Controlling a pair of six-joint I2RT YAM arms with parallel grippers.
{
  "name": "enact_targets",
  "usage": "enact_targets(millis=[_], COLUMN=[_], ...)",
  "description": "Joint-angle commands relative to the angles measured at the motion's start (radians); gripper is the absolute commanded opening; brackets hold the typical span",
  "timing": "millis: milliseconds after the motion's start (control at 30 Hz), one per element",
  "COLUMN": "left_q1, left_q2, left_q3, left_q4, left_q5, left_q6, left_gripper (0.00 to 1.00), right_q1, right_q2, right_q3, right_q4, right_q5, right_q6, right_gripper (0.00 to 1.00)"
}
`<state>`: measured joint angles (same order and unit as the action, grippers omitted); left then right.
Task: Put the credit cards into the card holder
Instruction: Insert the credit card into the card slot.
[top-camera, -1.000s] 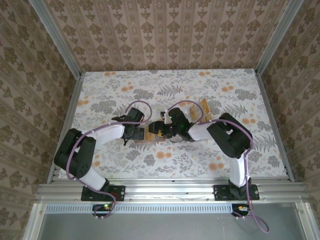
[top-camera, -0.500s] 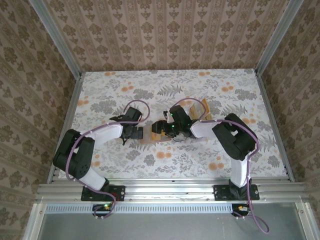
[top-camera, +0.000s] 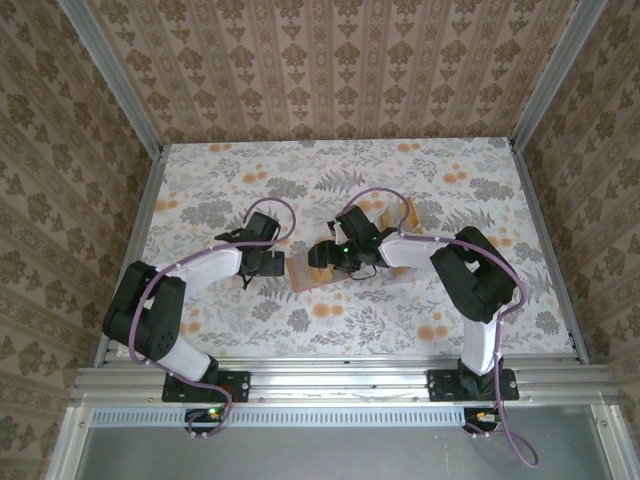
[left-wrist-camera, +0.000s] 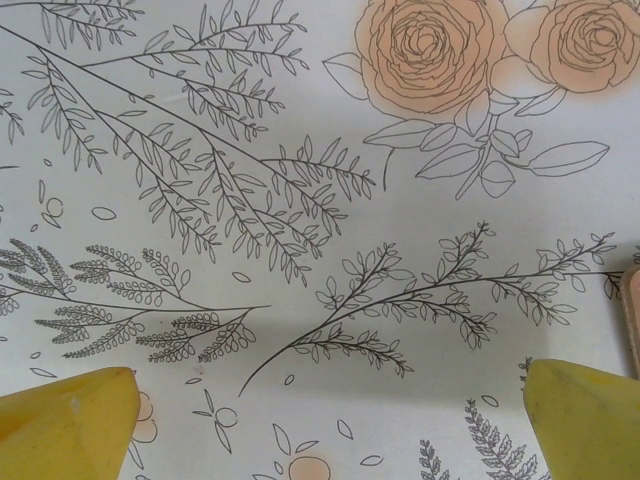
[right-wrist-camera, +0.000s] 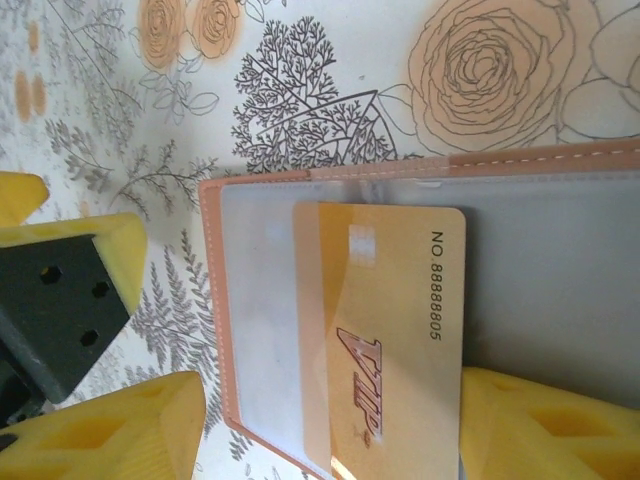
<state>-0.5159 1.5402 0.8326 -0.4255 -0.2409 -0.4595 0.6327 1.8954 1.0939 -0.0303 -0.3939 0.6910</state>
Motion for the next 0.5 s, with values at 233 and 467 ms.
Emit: enact_targets(millis=[233, 467], left_q1=[-0.03, -0.055], left_q2=[0.037, 0.063], left_q3=[-0.006, 0.006], left_q4=[0.005, -0.001], left_q5=[0.003, -0.015], left_q6=[-0.019, -0.037], left_gripper=[1.0, 1.0], right_q1=[-0.008, -0.011], right_q2=[-0.048, -0.033], right_q3=[0.056, 0.094], right_q4=[-0.142, -0.222], right_q5=[0.069, 0.134], right_q6=[-0.099, -0.159], right_gripper=[0.36, 0.2])
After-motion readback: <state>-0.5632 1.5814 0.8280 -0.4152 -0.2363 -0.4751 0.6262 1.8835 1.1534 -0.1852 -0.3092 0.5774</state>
